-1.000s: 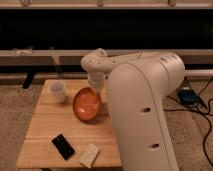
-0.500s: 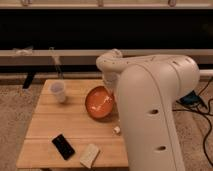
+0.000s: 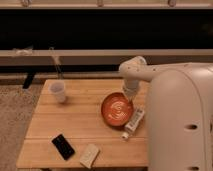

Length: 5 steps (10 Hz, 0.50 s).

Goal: Drag the ceramic bowl in a circle

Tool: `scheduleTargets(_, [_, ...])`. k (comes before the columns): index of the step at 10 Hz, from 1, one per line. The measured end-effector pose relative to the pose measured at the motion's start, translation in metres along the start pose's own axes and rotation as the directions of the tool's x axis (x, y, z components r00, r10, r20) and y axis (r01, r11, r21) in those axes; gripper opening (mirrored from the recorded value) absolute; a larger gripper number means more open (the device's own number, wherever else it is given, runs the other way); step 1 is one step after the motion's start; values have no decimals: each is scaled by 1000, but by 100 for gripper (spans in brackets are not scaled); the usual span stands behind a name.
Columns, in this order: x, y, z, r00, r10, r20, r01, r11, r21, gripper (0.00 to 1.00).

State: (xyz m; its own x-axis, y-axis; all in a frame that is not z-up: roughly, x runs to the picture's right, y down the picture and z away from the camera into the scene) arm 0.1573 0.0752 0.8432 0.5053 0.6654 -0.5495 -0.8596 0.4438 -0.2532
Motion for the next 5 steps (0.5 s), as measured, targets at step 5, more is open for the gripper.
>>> scheduleTargets(5, [25,64,-16,992,-127,26,128,991,-37,13])
